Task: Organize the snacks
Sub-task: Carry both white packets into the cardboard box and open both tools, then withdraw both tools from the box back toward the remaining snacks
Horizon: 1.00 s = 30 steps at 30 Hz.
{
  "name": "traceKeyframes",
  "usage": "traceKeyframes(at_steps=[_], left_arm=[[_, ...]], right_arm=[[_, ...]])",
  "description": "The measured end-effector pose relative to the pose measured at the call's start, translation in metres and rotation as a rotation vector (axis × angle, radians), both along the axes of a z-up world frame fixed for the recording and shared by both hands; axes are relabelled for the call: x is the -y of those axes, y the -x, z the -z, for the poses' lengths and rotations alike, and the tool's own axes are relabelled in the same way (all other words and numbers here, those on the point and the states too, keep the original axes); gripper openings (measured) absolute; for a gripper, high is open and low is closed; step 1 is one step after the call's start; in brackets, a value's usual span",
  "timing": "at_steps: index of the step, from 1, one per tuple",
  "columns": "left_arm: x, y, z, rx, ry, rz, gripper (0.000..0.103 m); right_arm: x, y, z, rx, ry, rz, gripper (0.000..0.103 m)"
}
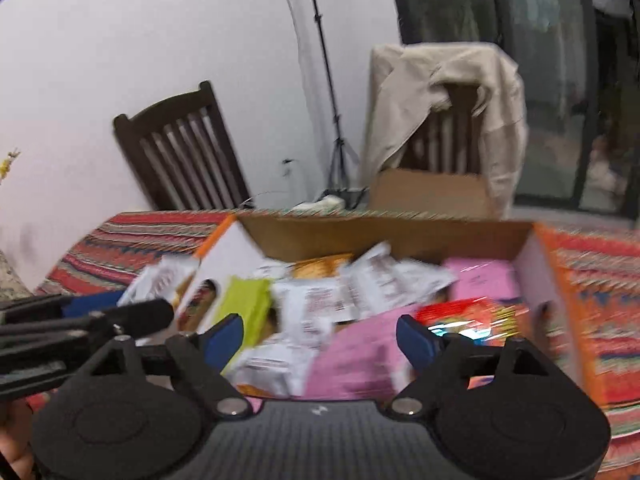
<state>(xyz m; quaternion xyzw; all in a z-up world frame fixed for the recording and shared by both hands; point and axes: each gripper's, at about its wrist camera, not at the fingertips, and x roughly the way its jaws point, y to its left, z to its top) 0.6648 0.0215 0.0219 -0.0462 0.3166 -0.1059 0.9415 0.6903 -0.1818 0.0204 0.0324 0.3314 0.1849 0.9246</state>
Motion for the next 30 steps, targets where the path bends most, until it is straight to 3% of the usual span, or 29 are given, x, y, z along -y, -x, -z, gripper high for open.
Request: traceKeyframes(at_steps=[2,6,12,18,21,23,24,30], left_arm=[[0.006,-0.004,0.008,-0.019,-0.041,-0.020,0.072],[0.003,0.003,0.001,-0.035,-0.039,-0.009,0.075],[-0.011,0.043,-0.045,0.037,-0.052,-0.034,0.081],[-0.017,0.126,-0.089,0.151,-0.104,0.002,0.091],[-0.023,0.181,-0.101,0.229,-0.072,0.056,0.100],[-0.027,0.217,-0.100,0.261,-0.059,0.092,0.101],[-0.028,0.233,-0.097,0.267,-0.064,0.098,0.102],[-0.029,0.323,-0.070,0.312,-0.095,0.072,0.103]], right_arm=[[0.010,0.008,-0.008,0.021,0.022,0.015,0.086],[0.027,0.026,-0.024,0.051,0.042,0.019,0.087],[0.052,0.058,-0.053,0.096,0.070,0.031,0.088],[0.077,0.108,-0.083,0.130,0.074,0.037,0.092],[0.086,0.145,-0.097,0.162,0.085,0.022,0.098],[0.097,0.194,-0.104,0.211,0.069,0.004,0.101],[0.097,0.194,-0.104,0.211,0.069,0.004,0.102],[0.106,0.292,-0.087,0.242,0.051,-0.013,0.103]])
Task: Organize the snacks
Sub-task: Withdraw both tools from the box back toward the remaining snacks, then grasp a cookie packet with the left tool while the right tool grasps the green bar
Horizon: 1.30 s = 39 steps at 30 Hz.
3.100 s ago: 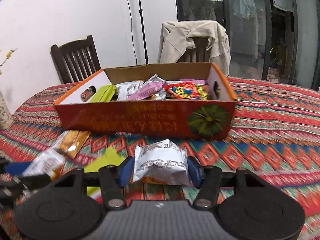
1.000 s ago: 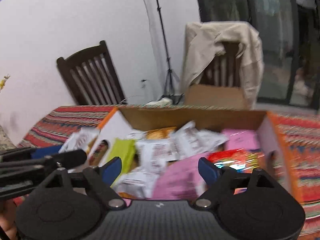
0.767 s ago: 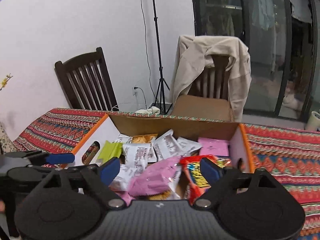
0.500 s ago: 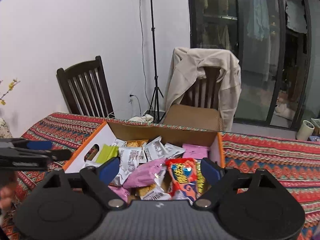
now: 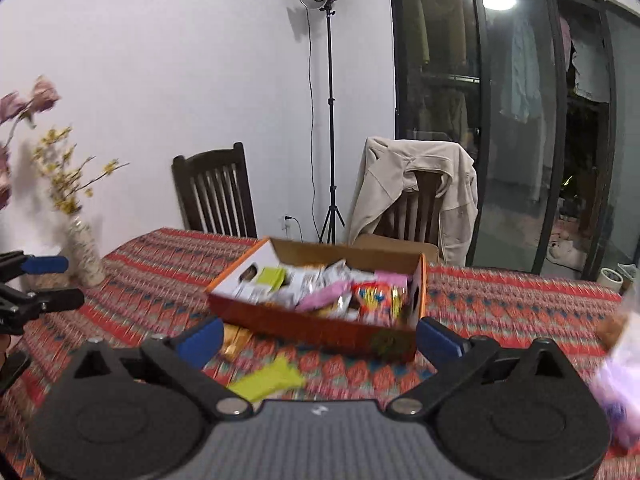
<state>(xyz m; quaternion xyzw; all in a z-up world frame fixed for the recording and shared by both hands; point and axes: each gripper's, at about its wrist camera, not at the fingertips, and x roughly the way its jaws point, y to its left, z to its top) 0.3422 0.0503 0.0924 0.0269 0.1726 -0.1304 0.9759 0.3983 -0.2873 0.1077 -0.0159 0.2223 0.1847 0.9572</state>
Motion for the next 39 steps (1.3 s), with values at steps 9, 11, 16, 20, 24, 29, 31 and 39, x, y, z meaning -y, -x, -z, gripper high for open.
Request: traceKeyframes(at_steps=[9,11,16,20,24,29,31,39], left_arm=[[-0.023,0.069,0.062,-0.151,0.134,-0.118,0.103],[-0.030,0.066,0.076,-0.218,0.157,-0.125,0.103],[-0.038,0.060,0.094,-0.288,0.187,-0.139,0.103],[-0.041,0.051,0.097,-0.283,0.187,-0.137,0.103],[-0.046,0.035,0.103,-0.301,0.184,-0.151,0.103],[-0.055,0.009,0.107,-0.311,0.162,-0.182,0.103],[-0.055,-0.002,0.107,-0.306,0.145,-0.189,0.103],[-0.029,-0.077,0.097,-0.275,0.066,-0.169,0.103]], right_arm=[[-0.015,0.100,0.076,-0.087,0.015,0.108,0.103],[-0.018,0.112,0.098,-0.128,-0.004,0.118,0.103],[-0.025,0.121,0.129,-0.200,-0.013,0.166,0.103],[-0.028,0.119,0.127,-0.185,-0.010,0.184,0.103],[-0.040,0.096,0.125,-0.197,-0.035,0.153,0.103],[-0.065,0.032,0.132,-0.233,-0.086,0.091,0.101],[-0.082,-0.003,0.137,-0.264,-0.088,0.058,0.094],[-0.145,-0.100,0.155,-0.279,-0.039,0.081,0.069]])
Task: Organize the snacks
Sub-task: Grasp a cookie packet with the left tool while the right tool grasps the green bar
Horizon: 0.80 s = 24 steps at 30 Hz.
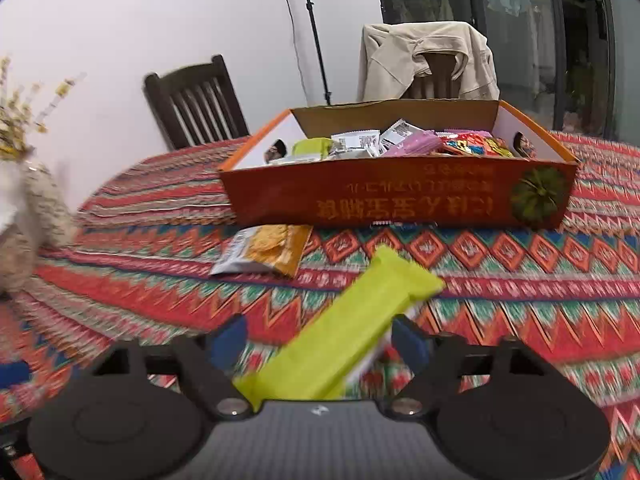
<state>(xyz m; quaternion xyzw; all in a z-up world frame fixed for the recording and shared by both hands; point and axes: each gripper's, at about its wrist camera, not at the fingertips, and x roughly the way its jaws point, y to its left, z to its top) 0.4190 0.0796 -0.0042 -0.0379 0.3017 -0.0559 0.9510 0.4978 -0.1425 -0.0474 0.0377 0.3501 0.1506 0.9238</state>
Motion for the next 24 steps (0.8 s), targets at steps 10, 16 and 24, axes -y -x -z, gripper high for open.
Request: traceKeyframes(at_steps=[10,16,24], left_arm=[[0.063,-0.130,0.032,-0.010,-0.123,0.034,0.103],[0.058,-0.171,0.049,-0.089,-0.022,-0.024,0.103],[0.073,-0.166,0.051,-0.057,-0.133,0.005,0.067]], right_arm=[[0.069,-0.014,0.011,0.037,0.159,0.043,0.039],[0.119,-0.018,0.018,0.050,0.124,0.136,0.039],[0.122,-0.017,0.020,0.067,0.120,0.112,0.039]])
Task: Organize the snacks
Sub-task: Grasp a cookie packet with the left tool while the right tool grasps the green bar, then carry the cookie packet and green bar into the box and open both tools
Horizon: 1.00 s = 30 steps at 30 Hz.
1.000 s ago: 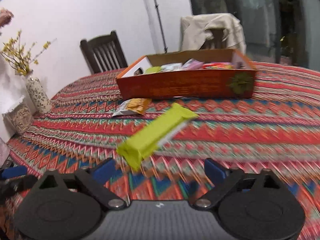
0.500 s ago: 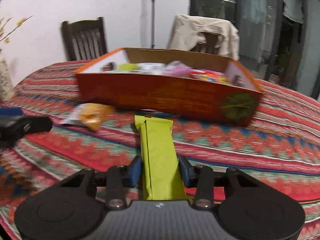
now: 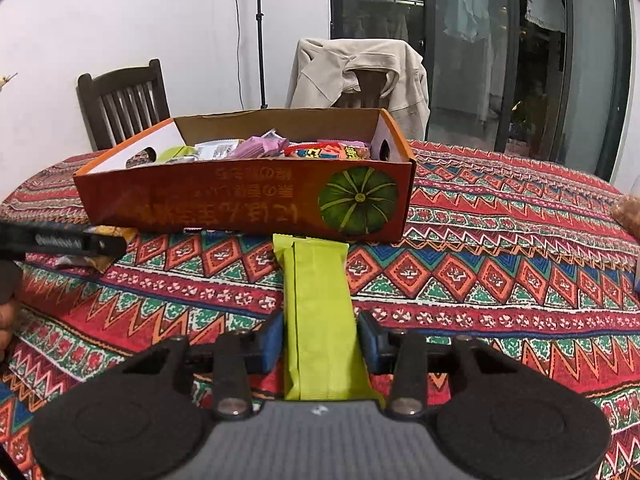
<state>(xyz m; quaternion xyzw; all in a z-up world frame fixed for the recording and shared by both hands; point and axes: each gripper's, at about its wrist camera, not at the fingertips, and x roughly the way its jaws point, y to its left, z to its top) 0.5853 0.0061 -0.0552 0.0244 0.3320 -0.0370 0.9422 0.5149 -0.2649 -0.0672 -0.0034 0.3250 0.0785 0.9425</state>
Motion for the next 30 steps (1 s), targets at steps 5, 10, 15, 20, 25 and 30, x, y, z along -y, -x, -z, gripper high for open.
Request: traceKeyframes(at_steps=[5,10,15,20,25,30], left_arm=[[0.006,0.015,-0.005,-0.009,0.001,0.010,0.056],[0.004,0.074,-0.021,0.014,0.022,0.013,0.056],[0.004,0.165,-0.047,0.064,0.046,0.007,0.056],[0.002,0.235,-0.059,0.059,0.129,0.017,0.056],[0.004,0.264,-0.068,0.083,0.131,0.027,0.057],[0.008,0.278,-0.077,0.115,0.139,0.042,0.057]], right_arm=[[0.002,0.001,0.000,0.004,-0.009,-0.004,0.038],[0.006,0.005,-0.003,-0.012,-0.059,-0.007,0.033],[-0.007,0.044,-0.014,-0.014,-0.068,-0.086,0.032],[-0.013,0.123,-0.019,-0.018,-0.082,-0.158,0.032],[-0.009,0.187,-0.024,-0.026,-0.088,-0.181,0.032],[-0.002,0.214,-0.033,0.006,-0.087,-0.161,0.032]])
